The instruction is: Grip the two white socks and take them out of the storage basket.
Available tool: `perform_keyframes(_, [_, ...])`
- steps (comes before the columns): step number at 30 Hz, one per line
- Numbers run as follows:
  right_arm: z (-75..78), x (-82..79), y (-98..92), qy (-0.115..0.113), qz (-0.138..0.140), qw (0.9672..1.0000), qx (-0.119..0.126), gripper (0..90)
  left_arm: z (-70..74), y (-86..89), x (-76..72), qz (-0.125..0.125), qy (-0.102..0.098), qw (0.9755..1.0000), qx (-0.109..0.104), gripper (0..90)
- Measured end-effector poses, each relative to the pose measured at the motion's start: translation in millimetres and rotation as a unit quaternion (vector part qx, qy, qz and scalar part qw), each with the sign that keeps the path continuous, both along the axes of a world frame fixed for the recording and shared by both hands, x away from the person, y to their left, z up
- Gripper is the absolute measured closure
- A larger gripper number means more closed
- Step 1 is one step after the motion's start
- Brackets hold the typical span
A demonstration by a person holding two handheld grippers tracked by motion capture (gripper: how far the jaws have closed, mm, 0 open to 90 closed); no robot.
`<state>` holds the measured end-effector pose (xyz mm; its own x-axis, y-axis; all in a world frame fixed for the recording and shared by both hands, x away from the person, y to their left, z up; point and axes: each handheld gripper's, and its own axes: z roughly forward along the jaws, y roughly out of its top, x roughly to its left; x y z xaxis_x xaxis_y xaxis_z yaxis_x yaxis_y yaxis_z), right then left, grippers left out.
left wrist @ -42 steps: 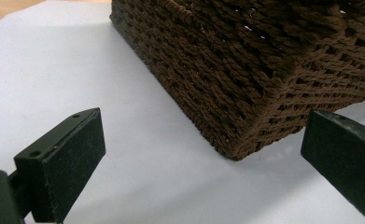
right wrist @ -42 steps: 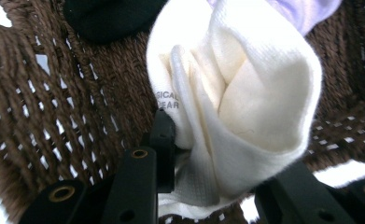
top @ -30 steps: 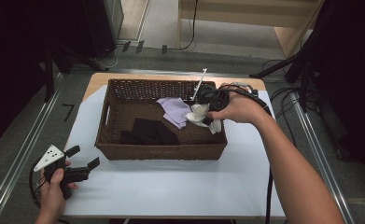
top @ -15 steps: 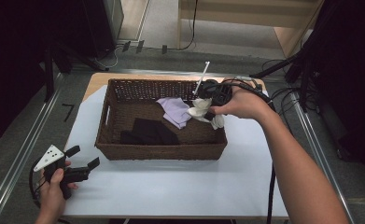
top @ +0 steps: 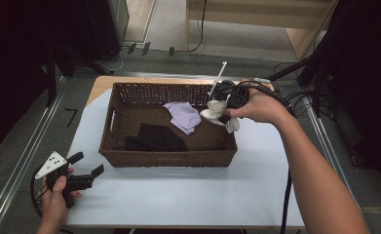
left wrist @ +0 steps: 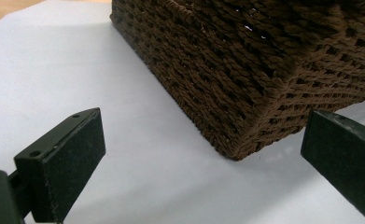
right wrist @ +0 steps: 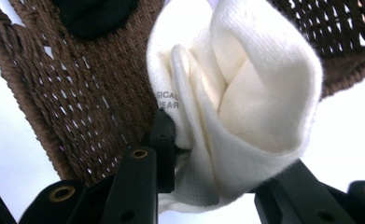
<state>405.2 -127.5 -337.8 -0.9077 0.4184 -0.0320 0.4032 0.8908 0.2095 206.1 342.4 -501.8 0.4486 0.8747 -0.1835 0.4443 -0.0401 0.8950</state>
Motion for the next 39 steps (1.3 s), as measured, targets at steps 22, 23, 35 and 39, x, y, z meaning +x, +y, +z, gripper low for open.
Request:
perform_keyframes(22, [-1.1, 9.7, -40.9, -0.005, -0.044, 0.9990, -0.004, 68.3, 0.2, 0.2, -0.1, 0.000, 0.003, 1.0000, -0.001, 0.8])
perform_keyframes(23, [-1.0, 9.9, -42.7, -0.005, -0.048, 0.9988, -0.004, 68.3, 0.1, 0.2, -0.1, 0.000, 0.002, 1.0000, -0.001, 0.8])
perform_keyframes(35, [-0.6, 10.2, -62.7, -0.006, -0.066, 0.9978, -0.003, 68.3, 0.2, 0.3, -0.2, 0.002, 0.003, 1.0000, 0.000, 0.8])
perform_keyframes(39, [-3.5, 10.3, -69.8, -0.004, -0.071, 0.9974, -0.008, 68.3, 0.1, 0.3, -0.2, 0.002, 0.002, 1.0000, -0.001, 0.8])
